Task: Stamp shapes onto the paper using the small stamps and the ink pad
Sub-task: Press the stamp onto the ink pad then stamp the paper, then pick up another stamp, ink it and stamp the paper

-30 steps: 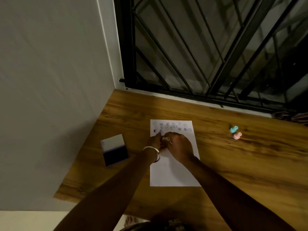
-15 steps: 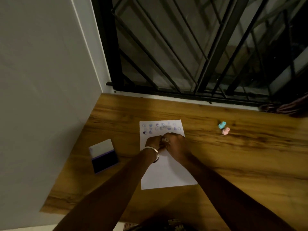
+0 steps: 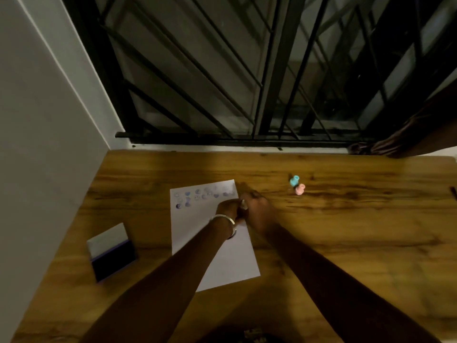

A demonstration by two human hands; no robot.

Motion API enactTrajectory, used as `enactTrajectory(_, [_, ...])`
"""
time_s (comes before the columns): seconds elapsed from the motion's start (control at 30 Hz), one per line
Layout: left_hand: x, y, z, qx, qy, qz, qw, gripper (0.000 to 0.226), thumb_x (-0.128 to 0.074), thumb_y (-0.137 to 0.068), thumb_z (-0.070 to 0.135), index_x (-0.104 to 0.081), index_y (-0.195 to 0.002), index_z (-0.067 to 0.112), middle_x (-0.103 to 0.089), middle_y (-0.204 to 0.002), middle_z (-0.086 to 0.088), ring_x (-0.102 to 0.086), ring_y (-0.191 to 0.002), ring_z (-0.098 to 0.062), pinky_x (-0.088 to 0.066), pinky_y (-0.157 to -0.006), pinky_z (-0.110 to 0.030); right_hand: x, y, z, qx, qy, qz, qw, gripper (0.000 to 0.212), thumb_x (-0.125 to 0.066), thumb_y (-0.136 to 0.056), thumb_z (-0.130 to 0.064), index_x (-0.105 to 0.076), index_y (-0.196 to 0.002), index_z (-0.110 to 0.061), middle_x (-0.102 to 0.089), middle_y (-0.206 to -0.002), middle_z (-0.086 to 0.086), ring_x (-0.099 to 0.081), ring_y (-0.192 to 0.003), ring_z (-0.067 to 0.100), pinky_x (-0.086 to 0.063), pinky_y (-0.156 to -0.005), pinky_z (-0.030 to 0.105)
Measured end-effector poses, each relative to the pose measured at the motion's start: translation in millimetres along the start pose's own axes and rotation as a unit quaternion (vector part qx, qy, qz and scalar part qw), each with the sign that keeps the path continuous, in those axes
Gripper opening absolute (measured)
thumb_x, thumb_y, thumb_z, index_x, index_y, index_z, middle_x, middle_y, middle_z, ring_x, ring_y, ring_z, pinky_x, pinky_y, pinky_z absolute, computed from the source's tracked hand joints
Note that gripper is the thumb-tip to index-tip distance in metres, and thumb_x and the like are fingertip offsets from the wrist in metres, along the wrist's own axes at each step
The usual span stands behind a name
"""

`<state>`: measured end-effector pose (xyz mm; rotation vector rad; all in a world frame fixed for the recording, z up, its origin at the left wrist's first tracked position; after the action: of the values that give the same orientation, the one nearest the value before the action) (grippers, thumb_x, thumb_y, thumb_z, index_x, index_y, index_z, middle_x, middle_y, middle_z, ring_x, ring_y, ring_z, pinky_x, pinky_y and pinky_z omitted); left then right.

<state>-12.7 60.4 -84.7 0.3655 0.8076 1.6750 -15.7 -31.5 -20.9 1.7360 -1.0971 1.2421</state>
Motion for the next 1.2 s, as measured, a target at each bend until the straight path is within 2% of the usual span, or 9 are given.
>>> enactTrajectory(0.17, [-45,-2,8,-0.032,-0.097,-0.024,0.995,0.012,-0.058,-0.089,0.013,-0.067,-0.088,0.005,-0.069,-0.099,-0.020,-0.065,-0.072,-0.026,-0.057,-0.062,-0.036,20,-1,51,-0.042,-0.016,-0.009,0.999,0.026,-0.052,-0.094,-0.020,-0.058,-0.118,-0.012,-0.064,-0.118,0.014,-0.062,-0.106,0.032,-0.052,-0.088,0.041])
enactTrajectory(0.27, [-65,-13,8,-0.070,-0.218,-0.011,0.973,0.021,-0.057,-0.091,0.026,-0.068,-0.097,0.010,-0.071,-0.107,-0.015,-0.068,-0.079,-0.026,-0.058,-0.076,-0.039,22,2,85,-0.094,-0.008,-0.018,0.995,0.025,-0.050,-0.094,-0.023,-0.059,-0.115,-0.013,-0.062,-0.119,0.017,-0.061,-0.107,0.037,-0.052,-0.087,0.045])
enactTrajectory(0.37, [-81,-17,12,-0.120,-0.307,0.008,0.944,0.023,-0.050,-0.094,0.022,-0.069,-0.101,0.011,-0.071,-0.109,-0.015,-0.069,-0.089,-0.030,-0.057,-0.076,-0.039,22,9,113,-0.116,0.009,0.001,0.993,0.023,-0.049,-0.092,-0.017,-0.061,-0.110,-0.010,-0.065,-0.113,0.016,-0.064,-0.102,0.036,-0.054,-0.083,0.045])
enactTrajectory(0.43, [-92,-22,13,-0.149,-0.361,0.005,0.920,0.026,-0.048,-0.094,0.021,-0.069,-0.106,0.010,-0.070,-0.110,-0.015,-0.068,-0.096,-0.032,-0.056,-0.087,-0.045,22,13,129,-0.127,0.010,0.014,0.992,0.023,-0.047,-0.092,-0.015,-0.061,-0.110,-0.010,-0.066,-0.109,0.016,-0.064,-0.101,0.036,-0.054,-0.082,0.044])
enactTrajectory(0.53, [-107,-22,14,-0.181,-0.391,0.014,0.902,0.025,-0.047,-0.094,0.023,-0.071,-0.100,0.017,-0.073,-0.102,-0.010,-0.070,-0.090,-0.027,-0.056,-0.087,-0.044,20,16,146,-0.139,0.011,0.007,0.990,0.035,-0.048,-0.092,-0.019,-0.053,-0.127,-0.012,-0.060,-0.124,0.014,-0.061,-0.107,0.034,-0.053,-0.085,0.044])
enactTrajectory(0.67, [-120,-26,11,-0.192,-0.450,0.009,0.872,0.027,-0.045,-0.095,0.027,-0.070,-0.105,0.020,-0.071,-0.112,-0.007,-0.068,-0.100,-0.027,-0.053,-0.093,-0.044,17,15,155,-0.134,0.001,-0.004,0.991,0.047,-0.050,-0.093,-0.024,-0.042,-0.138,-0.015,-0.043,-0.146,0.013,-0.055,-0.118,0.034,-0.048,-0.091,0.042])
enactTrajectory(0.8, [-119,-32,11,-0.195,-0.429,0.026,0.882,0.023,-0.047,-0.094,0.020,-0.069,-0.090,0.028,-0.072,-0.103,0.000,-0.068,-0.092,-0.020,-0.056,-0.087,-0.040,26,12,161,-0.121,-0.008,0.076,0.990,0.048,-0.053,-0.093,-0.035,-0.047,-0.133,-0.010,-0.051,-0.136,0.015,-0.057,-0.116,0.034,-0.050,-0.092,0.042])
enactTrajectory(0.93, [-109,-32,10,-0.182,-0.349,0.052,0.918,0.028,-0.051,-0.092,0.020,-0.062,-0.070,0.034,-0.072,-0.084,0.006,-0.068,-0.077,-0.014,-0.057,-0.073,-0.031,41,2,173,-0.155,-0.003,0.146,0.977,0.048,-0.048,-0.093,-0.040,-0.046,-0.131,-0.010,-0.054,-0.130,0.016,-0.059,-0.106,0.032,-0.054,-0.081,0.042])
enactTrajectory(1.2, [-92,-23,14,-0.194,-0.273,0.052,0.941,0.026,-0.052,-0.091,0.009,-0.066,-0.077,0.026,-0.068,-0.078,0.005,-0.062,-0.065,-0.005,-0.050,-0.059,-0.018,42,-7,176,-0.194,-0.002,0.154,0.969,0.033,-0.047,-0.096,-0.031,-0.054,-0.119,-0.009,-0.069,-0.098,0.013,-0.066,-0.085,0.028,-0.055,-0.073,0.038])
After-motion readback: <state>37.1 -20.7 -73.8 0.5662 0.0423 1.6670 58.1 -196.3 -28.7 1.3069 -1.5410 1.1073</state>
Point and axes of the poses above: each hand's wrist, its own y-axis away from the middle knuckle, its own x-axis out of the back of the hand, z = x × y, the point moved 5 cm from there along -y, towards the middle knuckle
